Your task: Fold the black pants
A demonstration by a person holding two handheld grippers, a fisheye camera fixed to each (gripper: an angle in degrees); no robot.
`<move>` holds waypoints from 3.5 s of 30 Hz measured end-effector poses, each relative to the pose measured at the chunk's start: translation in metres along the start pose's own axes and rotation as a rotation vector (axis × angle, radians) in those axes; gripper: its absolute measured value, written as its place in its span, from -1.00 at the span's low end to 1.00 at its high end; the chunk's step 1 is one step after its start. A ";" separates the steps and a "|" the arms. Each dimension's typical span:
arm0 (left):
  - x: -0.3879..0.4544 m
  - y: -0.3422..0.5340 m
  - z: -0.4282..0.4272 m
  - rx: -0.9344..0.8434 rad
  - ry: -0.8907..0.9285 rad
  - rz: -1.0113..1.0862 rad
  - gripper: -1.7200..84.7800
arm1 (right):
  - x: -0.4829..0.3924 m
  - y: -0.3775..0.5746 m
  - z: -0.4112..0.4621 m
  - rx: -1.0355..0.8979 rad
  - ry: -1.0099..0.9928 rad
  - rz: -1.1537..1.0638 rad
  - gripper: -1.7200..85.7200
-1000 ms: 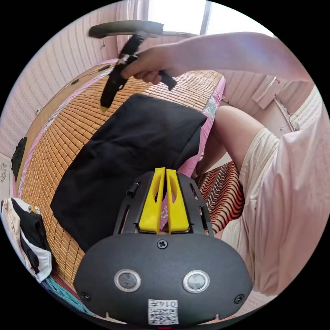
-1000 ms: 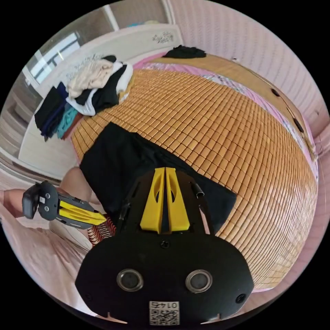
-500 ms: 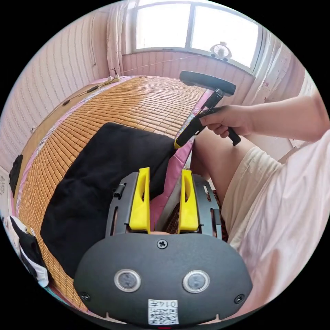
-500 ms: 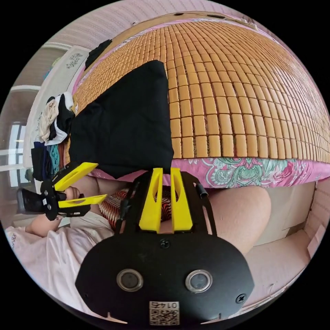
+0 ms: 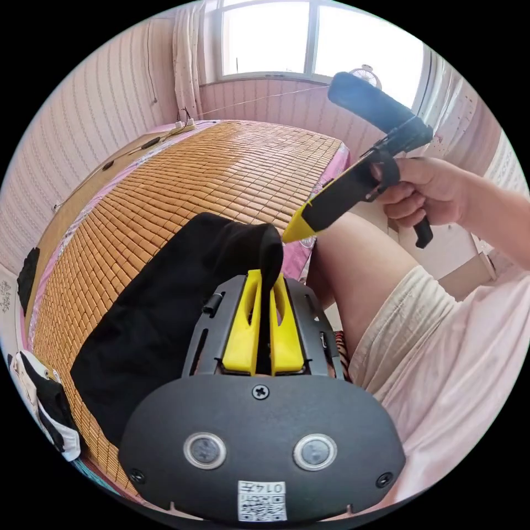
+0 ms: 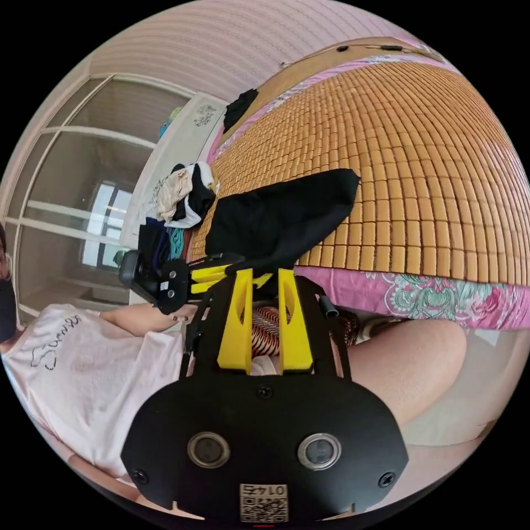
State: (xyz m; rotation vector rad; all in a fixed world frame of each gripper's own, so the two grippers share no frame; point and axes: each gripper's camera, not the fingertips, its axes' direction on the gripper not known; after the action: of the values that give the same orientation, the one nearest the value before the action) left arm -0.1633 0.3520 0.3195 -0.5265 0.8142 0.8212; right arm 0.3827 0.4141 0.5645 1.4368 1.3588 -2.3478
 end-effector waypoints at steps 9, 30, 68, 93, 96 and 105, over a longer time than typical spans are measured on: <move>-0.001 0.040 -0.059 0.017 0.035 -0.047 -0.97 | 0.094 -0.019 -0.004 0.254 -0.227 0.319 -0.62; -0.019 -0.017 -0.153 0.353 0.319 -0.049 -0.98 | 0.041 -0.083 -0.141 0.430 -0.229 0.074 -0.93; -0.199 0.041 -0.278 0.092 -0.039 -0.650 -0.62 | -0.026 -0.090 0.179 0.150 0.254 -0.156 -0.59; -0.152 0.250 -0.469 0.744 -0.026 -1.288 -0.96 | -0.378 -0.129 0.404 -0.390 -0.057 -1.184 -0.93; -0.134 0.287 -0.530 0.936 -0.211 -1.366 -0.96 | -0.456 -0.122 0.448 -0.438 -0.046 -1.389 -0.92; -0.197 0.293 -0.692 1.182 -0.747 -1.350 -0.89 | -0.653 -0.220 0.596 -0.314 0.297 -1.483 -0.85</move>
State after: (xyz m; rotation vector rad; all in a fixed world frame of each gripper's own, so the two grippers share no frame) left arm -0.7741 -0.0373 0.0379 0.3476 0.0219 -0.7369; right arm 0.2383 -0.1098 1.2953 0.6422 3.5082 -2.1056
